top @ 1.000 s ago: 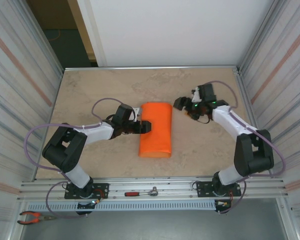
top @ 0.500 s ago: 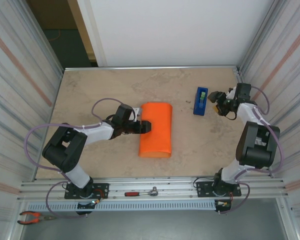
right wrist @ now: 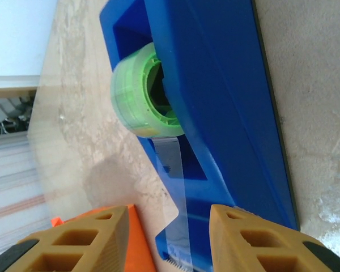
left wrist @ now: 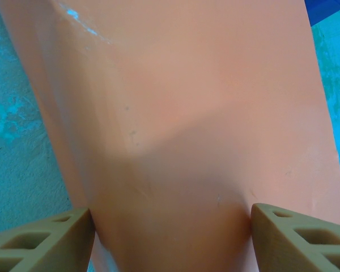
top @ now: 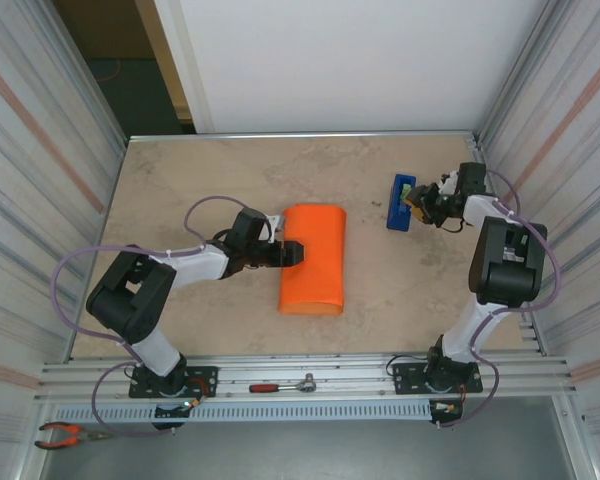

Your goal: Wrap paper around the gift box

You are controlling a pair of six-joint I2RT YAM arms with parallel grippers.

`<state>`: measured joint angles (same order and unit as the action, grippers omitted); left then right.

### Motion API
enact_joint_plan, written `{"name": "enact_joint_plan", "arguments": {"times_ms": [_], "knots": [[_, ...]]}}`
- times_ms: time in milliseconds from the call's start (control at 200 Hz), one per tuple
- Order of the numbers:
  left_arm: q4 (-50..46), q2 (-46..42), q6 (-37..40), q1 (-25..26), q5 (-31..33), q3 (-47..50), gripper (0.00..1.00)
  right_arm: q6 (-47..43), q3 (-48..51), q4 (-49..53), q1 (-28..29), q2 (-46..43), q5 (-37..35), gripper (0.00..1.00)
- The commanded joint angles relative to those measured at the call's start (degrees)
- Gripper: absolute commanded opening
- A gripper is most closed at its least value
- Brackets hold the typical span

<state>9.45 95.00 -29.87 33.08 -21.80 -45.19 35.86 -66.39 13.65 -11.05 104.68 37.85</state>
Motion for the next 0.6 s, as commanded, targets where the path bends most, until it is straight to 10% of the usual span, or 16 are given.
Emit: {"name": "enact_joint_plan", "arguments": {"times_ms": [0, 596], "knots": [[-7.42, 4.01, 0.42, 0.66, 4.03, 2.65, 0.7, -1.75, -1.64, 0.06, 0.5, 1.79, 1.31, 0.39], [-7.47, 4.41, 0.36, 0.64, 4.13, 2.38, 0.7, -2.11, -1.1, -0.82, 0.98, 3.9, 3.44, 0.18]]}}
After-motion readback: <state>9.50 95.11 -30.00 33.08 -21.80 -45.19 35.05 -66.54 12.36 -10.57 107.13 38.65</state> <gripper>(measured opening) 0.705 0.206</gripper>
